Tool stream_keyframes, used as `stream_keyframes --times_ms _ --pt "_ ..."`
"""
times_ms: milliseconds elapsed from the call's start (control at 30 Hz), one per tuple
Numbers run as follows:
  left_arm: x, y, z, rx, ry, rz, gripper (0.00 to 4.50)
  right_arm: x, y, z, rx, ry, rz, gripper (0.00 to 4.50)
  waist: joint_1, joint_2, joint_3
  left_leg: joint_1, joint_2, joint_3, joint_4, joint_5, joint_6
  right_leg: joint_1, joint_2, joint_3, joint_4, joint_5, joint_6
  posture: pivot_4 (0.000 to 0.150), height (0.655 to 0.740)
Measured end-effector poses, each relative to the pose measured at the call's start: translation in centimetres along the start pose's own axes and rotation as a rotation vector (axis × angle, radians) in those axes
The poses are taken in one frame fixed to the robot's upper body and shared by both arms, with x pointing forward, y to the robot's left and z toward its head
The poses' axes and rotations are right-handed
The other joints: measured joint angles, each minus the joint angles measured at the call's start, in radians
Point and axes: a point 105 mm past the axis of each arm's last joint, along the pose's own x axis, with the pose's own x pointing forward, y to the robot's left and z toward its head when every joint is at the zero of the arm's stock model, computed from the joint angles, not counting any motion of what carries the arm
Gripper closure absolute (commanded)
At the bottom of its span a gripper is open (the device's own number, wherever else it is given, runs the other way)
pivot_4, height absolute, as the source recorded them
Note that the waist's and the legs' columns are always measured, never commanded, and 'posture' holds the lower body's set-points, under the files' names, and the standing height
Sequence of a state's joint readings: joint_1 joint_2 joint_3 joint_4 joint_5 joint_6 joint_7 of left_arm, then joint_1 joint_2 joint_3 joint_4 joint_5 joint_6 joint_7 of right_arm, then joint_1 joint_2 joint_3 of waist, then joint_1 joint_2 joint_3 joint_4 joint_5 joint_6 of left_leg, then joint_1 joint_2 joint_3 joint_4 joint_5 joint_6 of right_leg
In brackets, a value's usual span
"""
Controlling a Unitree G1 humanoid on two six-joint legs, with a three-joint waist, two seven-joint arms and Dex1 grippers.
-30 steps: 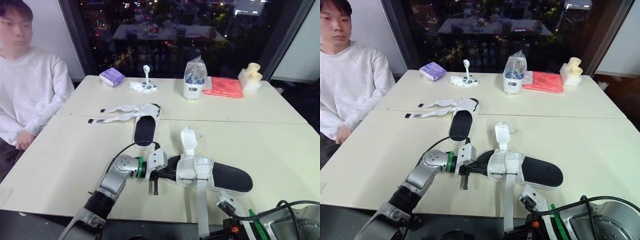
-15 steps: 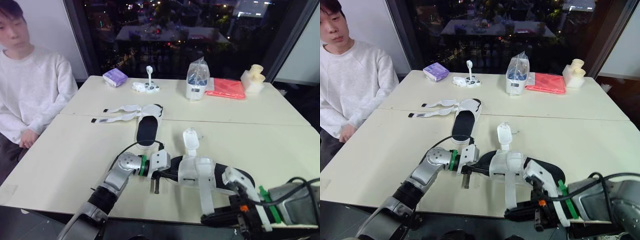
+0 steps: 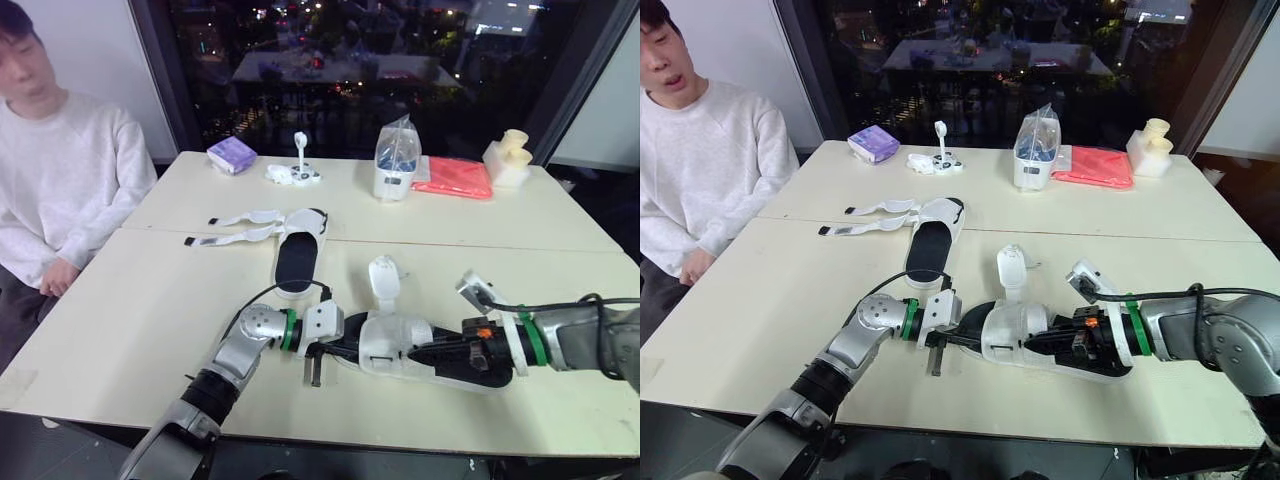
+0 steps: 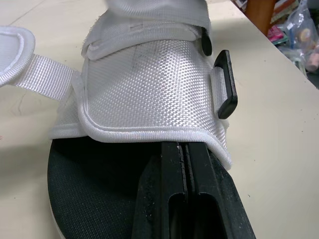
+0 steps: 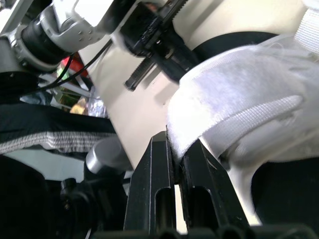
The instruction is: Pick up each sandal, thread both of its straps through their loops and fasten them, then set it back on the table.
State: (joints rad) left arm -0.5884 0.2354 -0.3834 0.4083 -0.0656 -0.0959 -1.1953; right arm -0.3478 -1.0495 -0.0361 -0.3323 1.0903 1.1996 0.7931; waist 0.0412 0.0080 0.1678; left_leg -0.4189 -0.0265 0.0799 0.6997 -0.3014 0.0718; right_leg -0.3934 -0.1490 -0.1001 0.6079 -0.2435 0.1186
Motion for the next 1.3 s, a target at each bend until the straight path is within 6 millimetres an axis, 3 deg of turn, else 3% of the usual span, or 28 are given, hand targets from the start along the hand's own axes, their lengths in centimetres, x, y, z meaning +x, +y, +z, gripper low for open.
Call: stream_keyframes --times_ms 167,267,500,633,767,1300 --pt "0.0 0.0 0.0 0.0 0.001 0.003 4.5 0.7 -1.0 0.1 0.018 -0.007 -0.018 4.44 -0.001 0.0 0.0 0.001 0.0 0.0 0.0 -0.001 0.0 0.0 0.0 -0.001 0.0 0.0 0.0 0.15 0.74" --pt "0.0 0.0 -0.1 -0.001 0.001 0.004 4.5 0.8 -1.2 0.3 0.025 -0.017 -0.019 3.48 -0.001 0.0 0.0 0.001 0.0 0.0 0.0 -0.001 0.0 0.001 -0.001 -0.001 0.0 0.001 0.001 0.15 0.74" --pt "0.1 0.2 -0.1 0.0 0.008 0.019 4.5 1.2 -1.1 1.6 0.049 -0.076 0.02 0.05 -0.005 -0.001 -0.001 0.005 0.0 0.0 0.0 -0.004 0.002 0.003 -0.001 -0.002 -0.001 0.002 0.002 0.15 0.74" --pt "0.1 0.1 -0.1 -0.001 0.009 0.019 4.5 0.4 -2.6 3.3 0.092 -0.165 -0.05 0.01 -0.006 -0.001 -0.002 0.005 0.0 0.0 0.0 -0.004 0.001 0.003 -0.001 -0.003 -0.001 0.003 0.002 0.15 0.74" --pt "0.2 -0.1 0.0 0.006 0.007 0.009 4.5 0.3 -4.2 3.7 0.163 -0.201 -0.117 0.01 -0.002 0.0 -0.002 0.003 0.0 0.001 -0.002 -0.002 -0.003 0.002 -0.002 -0.004 -0.002 0.003 0.002 0.15 0.74" --pt "0.3 -0.2 0.2 0.013 0.006 0.003 4.5 0.4 -5.8 4.2 0.175 -0.218 -0.178 0.01 -0.004 0.001 -0.003 -0.001 0.0 0.0 -0.003 -0.001 -0.001 0.002 -0.002 -0.008 -0.008 0.004 0.003 0.15 0.74"
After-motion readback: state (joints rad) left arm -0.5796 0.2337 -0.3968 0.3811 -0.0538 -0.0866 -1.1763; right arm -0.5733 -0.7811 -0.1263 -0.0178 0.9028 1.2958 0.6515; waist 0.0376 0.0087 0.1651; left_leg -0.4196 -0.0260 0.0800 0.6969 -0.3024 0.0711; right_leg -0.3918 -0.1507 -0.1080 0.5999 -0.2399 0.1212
